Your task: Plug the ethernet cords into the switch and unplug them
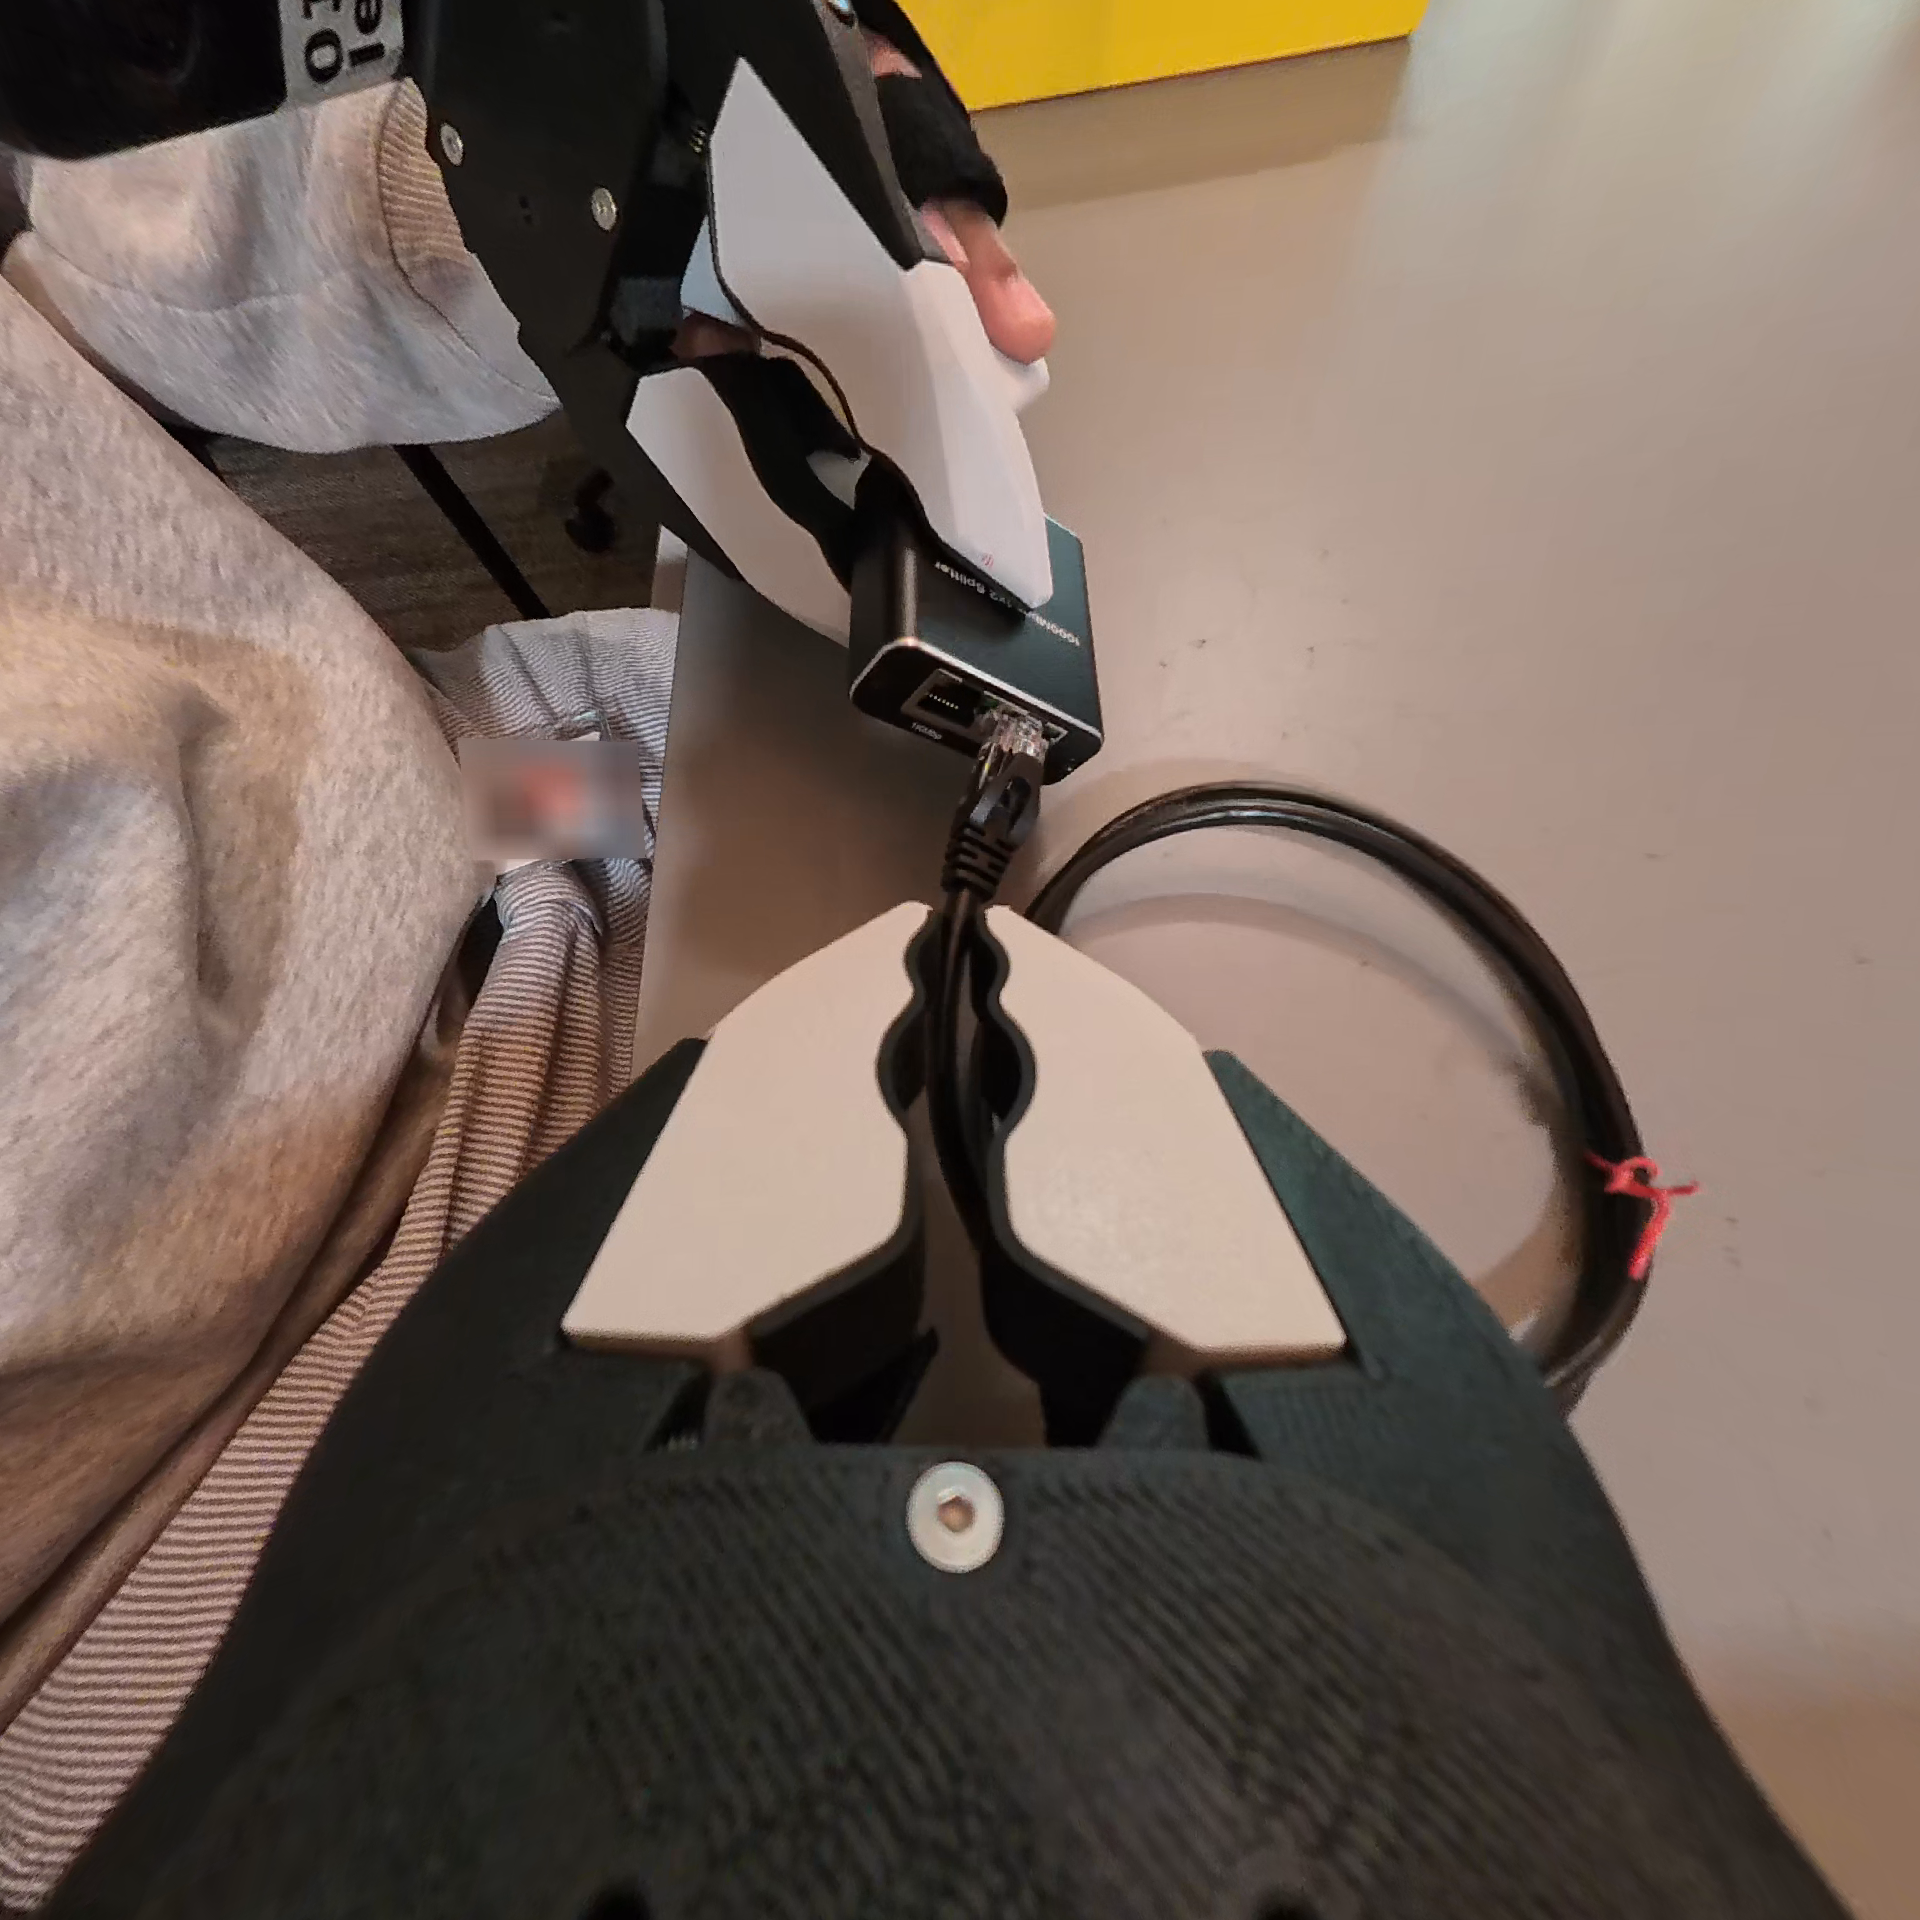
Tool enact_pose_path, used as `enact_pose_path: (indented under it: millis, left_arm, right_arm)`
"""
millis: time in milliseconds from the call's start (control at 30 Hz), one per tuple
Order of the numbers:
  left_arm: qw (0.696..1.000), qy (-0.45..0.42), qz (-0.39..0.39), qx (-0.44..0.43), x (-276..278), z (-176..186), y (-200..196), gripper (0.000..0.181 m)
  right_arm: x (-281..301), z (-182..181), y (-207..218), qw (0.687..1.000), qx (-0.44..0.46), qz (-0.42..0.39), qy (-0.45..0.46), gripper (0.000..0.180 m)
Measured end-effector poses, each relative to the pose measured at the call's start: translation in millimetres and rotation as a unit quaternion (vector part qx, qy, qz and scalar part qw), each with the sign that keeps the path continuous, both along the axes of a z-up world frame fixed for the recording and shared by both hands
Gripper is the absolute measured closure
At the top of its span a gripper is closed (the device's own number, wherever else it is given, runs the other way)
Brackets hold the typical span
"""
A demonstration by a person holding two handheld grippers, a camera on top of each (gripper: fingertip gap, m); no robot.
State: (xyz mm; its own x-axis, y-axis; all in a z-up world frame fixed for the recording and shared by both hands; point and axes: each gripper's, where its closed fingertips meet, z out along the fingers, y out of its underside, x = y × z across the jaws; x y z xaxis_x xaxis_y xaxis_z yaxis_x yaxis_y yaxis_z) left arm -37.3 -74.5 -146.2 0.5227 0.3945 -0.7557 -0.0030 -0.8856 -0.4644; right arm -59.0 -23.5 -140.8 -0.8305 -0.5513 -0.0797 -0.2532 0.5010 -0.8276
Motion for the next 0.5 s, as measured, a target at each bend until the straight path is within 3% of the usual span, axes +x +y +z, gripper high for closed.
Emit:
enact_pose_path:
  millis: [500]
  left_arm:
    - [0.999, -0.006, 0.005, 0.036, -0.9, 3.7, -2.6, 0.156]
  right_arm:
    - [-5.9, -3.0, -4.7, 1.000, -0.018, -0.018, 0.011, 0.174]
